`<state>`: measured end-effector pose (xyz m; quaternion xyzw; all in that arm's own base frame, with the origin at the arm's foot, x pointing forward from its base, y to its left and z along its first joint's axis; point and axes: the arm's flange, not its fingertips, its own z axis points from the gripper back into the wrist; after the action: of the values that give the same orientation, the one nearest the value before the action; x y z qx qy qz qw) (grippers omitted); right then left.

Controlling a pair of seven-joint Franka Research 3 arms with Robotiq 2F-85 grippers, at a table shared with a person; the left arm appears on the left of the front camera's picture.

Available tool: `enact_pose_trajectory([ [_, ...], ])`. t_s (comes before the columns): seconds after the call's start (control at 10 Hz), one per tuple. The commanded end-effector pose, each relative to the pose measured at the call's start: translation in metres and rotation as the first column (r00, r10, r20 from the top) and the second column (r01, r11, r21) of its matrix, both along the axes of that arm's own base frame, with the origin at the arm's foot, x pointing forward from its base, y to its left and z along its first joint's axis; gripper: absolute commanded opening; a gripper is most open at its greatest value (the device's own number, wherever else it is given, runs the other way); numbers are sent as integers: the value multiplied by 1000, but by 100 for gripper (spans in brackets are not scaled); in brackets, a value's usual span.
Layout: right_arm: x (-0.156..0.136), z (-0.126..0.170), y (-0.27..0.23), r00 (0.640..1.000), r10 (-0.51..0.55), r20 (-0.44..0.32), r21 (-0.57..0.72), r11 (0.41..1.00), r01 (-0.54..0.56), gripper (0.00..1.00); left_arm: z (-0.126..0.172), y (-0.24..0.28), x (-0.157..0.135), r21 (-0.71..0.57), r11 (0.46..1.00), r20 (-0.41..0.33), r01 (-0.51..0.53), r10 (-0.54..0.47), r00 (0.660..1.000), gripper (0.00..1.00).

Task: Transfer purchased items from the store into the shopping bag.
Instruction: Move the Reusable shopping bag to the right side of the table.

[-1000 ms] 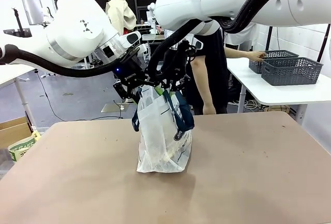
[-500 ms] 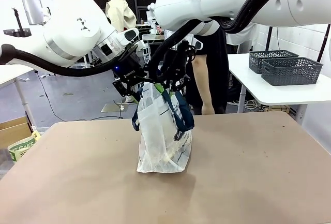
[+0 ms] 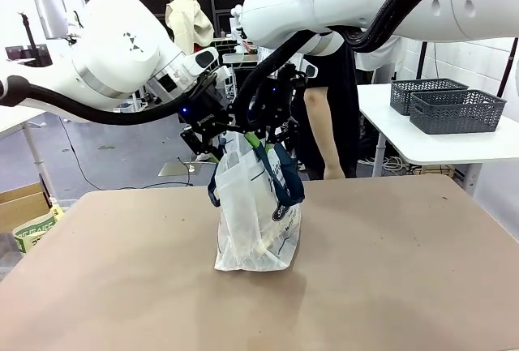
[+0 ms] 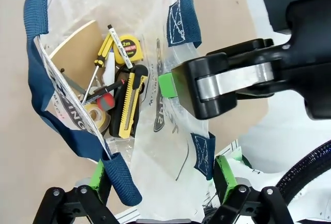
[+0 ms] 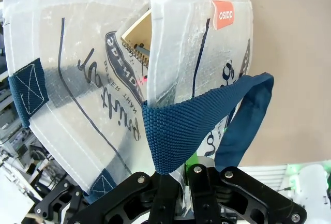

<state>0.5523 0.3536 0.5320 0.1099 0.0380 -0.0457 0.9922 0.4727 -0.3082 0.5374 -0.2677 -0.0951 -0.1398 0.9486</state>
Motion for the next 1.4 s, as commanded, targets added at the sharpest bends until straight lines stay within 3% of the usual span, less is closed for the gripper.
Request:
enact_pose_trajectory([
  [0.0, 2, 0, 2, 1000, 21, -17, 36, 999, -21, 0, -10, -5, 3, -4, 999, -10, 39, -39, 999, 100],
  [1.0, 4, -8, 2, 998, 51, -32, 62, 997, -49, 0, -12, -25, 40, 120, 993, 0, -12, 12, 1000, 100],
  [1.1, 3, -9, 3, 998, 53, -33, 65, 997, -51, 0, -12, -24, 40, 142, 990, 15, -23, 21, 1000, 93],
  [1.3, 3, -9, 3, 998, 54, -33, 68, 996, -52, 0, -12, -26, 37, 159, 987, 22, -32, 29, 999, 54],
])
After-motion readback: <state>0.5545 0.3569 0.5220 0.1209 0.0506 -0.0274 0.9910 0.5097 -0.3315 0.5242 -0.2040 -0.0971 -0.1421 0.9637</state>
